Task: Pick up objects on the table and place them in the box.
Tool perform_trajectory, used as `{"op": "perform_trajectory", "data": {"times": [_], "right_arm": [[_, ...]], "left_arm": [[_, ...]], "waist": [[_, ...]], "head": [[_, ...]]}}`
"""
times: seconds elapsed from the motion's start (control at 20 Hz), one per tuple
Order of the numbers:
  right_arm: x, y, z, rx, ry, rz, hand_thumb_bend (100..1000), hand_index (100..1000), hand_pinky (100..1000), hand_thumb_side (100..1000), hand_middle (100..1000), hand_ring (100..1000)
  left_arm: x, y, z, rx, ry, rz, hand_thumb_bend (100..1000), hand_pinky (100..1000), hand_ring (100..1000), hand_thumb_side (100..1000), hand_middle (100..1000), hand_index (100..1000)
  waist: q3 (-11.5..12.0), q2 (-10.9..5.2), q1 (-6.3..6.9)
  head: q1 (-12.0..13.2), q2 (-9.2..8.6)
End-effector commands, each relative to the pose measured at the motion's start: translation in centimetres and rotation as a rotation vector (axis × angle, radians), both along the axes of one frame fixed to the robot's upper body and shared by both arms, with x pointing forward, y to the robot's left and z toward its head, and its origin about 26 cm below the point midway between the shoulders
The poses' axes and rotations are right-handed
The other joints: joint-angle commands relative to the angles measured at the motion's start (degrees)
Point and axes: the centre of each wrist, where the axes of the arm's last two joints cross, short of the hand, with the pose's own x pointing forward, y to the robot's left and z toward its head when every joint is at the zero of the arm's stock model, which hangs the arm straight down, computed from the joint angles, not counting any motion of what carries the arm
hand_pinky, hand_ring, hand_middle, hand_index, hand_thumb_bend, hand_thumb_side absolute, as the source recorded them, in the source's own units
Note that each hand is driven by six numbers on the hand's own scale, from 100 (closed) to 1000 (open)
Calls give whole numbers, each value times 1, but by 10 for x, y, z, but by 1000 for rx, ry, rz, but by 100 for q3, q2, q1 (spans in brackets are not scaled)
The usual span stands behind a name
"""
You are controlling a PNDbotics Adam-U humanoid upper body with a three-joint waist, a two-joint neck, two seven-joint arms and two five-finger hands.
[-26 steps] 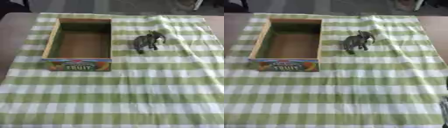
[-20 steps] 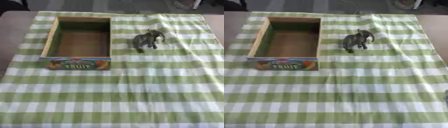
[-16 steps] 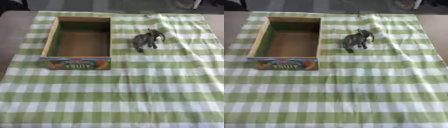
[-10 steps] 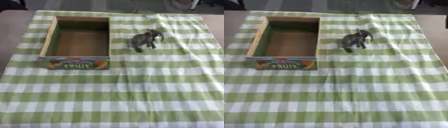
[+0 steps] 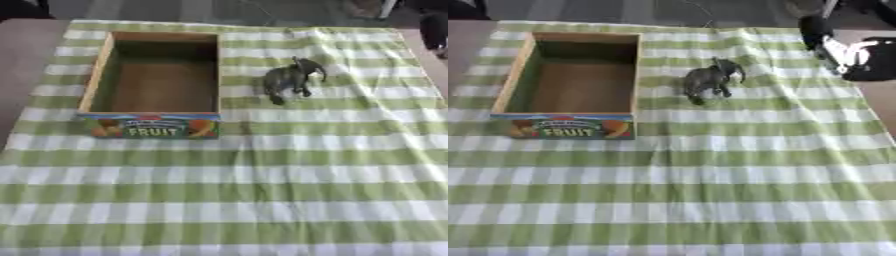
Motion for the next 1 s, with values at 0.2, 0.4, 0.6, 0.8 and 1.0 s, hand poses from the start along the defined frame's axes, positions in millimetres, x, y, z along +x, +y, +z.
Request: {"op": "perform_trajectory", "data": {"times": [0.2, 0.4, 0.6, 0.8, 1.0], "right_arm": [[3, 14, 26, -226, 71, -71, 208, 978, 958, 755, 910, 969], [18, 11, 31, -304, 150, -100, 254, 980, 961, 746, 917, 975], [35, 7, 32, -366, 201, -127, 368, 1000, 967, 717, 917, 985], [52, 5, 29, -405, 251, -147, 409, 1000, 975, 673, 915, 999], [70, 4, 23, -426, 309, -160, 410, 1000, 976, 636, 919, 1000]], "left_arm": [[0, 0, 11, 38, -20, -29, 100, 293, 344, 786, 600, 405], [1, -2, 11, 41, -20, -42, 100, 292, 344, 786, 600, 405], [1, -3, 11, 41, -19, -53, 100, 292, 343, 787, 600, 403], [2, -4, 12, 43, -18, -65, 100, 291, 343, 787, 600, 401], [3, -5, 12, 41, -18, -75, 100, 291, 342, 788, 599, 398]], "waist": [[84, -85, -11], [147, -83, -16], [217, -70, -21], [280, -46, -27], [329, -28, -26]], "head": [[-103, -33], [-177, -62], [-243, -94], [-296, -114], [-340, -139]]}}
